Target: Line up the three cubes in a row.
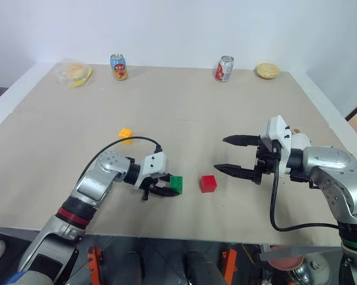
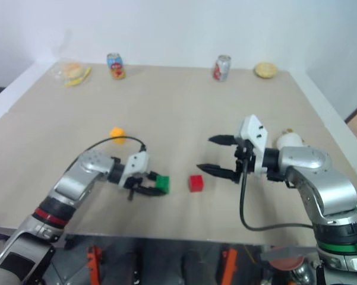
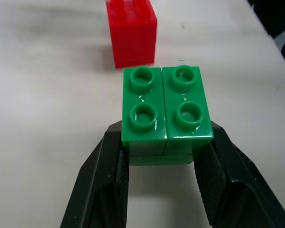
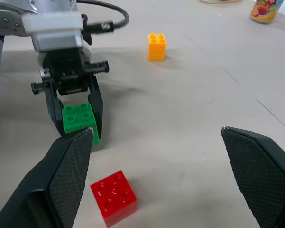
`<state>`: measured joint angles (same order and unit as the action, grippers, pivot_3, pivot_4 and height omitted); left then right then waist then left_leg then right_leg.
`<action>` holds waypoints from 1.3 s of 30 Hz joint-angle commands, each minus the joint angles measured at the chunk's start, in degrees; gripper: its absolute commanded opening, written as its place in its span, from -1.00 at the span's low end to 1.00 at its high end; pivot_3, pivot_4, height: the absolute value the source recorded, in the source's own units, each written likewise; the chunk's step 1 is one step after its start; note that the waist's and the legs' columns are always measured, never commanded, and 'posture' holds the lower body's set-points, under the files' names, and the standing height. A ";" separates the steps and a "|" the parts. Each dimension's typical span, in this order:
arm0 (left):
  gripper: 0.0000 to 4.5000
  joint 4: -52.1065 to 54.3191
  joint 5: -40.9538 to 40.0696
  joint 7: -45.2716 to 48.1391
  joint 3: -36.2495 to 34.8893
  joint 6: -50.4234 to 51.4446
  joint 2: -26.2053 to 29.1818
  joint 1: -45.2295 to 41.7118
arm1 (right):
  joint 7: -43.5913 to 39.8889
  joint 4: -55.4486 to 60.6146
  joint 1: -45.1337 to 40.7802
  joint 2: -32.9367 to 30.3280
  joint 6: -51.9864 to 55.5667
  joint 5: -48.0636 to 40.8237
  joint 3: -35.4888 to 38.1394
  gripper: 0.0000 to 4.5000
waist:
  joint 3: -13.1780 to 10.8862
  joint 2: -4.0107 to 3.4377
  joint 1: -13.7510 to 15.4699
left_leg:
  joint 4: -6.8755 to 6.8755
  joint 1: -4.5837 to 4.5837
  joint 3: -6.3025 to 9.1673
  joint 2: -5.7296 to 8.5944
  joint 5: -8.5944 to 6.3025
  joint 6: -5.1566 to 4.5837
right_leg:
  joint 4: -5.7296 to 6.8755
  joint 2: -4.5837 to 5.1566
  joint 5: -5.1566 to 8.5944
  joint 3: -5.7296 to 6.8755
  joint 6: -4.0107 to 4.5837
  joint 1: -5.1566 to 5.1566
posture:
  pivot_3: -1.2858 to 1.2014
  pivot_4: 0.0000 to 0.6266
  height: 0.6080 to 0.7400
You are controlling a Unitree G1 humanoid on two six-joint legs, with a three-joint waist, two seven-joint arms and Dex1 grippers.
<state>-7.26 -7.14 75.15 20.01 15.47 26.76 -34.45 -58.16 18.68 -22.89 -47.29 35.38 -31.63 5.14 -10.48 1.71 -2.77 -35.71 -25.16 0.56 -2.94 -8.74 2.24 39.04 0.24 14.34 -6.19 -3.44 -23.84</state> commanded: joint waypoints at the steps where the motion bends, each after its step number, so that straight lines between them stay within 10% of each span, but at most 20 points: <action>1: -0.41 -0.80 0.08 0.14 -0.01 -0.96 0.27 -1.59 | 1.11 2.64 -0.07 -0.82 0.30 -1.04 2.25 1.00 | 0.00 0.00 0.01 | 0.00 -0.02 -0.02 0.00 0.00 0.00 | 0.00 0.01 0.00 -0.01 0.00 -0.01 | 0.03 -0.52 0.90; 12: -0.41 -4.83 0.21 1.06 0.69 -2.36 -1.39 -3.43 | 3.14 4.26 0.93 -1.01 1.29 -2.29 2.96 1.00 | 0.00 0.00 0.04 | 0.07 -0.04 -0.01 0.01 0.00 0.00 | -0.01 0.00 0.06 -0.01 -0.02 -0.03 | 0.03 -0.52 0.90; 13: 0.04 -4.86 -0.26 1.70 0.61 -2.53 -1.41 -3.41 | 3.22 4.29 0.97 -1.02 1.30 -2.37 2.99 1.00 | 0.00 0.00 0.04 | 0.07 -0.04 0.00 0.01 0.00 0.00 | -0.01 0.00 0.06 -0.01 -0.01 -0.03 | 0.03 -0.52 0.90; 20: 0.99 -4.89 -1.13 3.45 -0.27 -2.46 -1.04 -3.73 | 3.44 3.67 0.45 -1.13 1.04 -2.68 2.89 1.00 | 0.00 0.00 0.04 | 0.07 -0.05 -0.01 0.01 0.00 0.00 | -0.01 0.00 0.06 -0.01 -0.01 -0.03 | 0.03 -0.52 0.90; 29: 0.99 11.43 -18.11 -11.61 -20.24 15.82 -1.15 1.71 | 6.16 6.14 -0.10 1.00 2.47 -8.42 7.02 1.00 | -0.02 0.01 -0.05 | 0.11 -0.12 0.00 -0.03 -0.01 0.00 | -0.01 -0.01 -0.05 0.00 -0.28 -0.09 | 0.03 -0.52 0.90; 39: 0.99 -7.49 -6.16 -43.30 -29.57 1.70 -4.91 -1.46 | 8.64 -3.91 -9.81 10.73 -2.23 -3.30 -1.05 1.00 | -0.03 0.05 0.09 | 0.06 0.06 0.10 0.03 0.14 -0.03 | -0.05 -0.03 -0.18 0.03 -0.07 0.06 | 0.03 -0.52 0.90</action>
<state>-12.57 -14.28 34.93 -8.36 20.55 22.55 -33.48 -49.22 15.70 -30.63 -36.87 34.81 -35.62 4.26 -10.51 1.75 -2.68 -35.67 -25.15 0.65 -2.90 -8.60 2.22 38.97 0.23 14.16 -6.16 -3.52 -23.79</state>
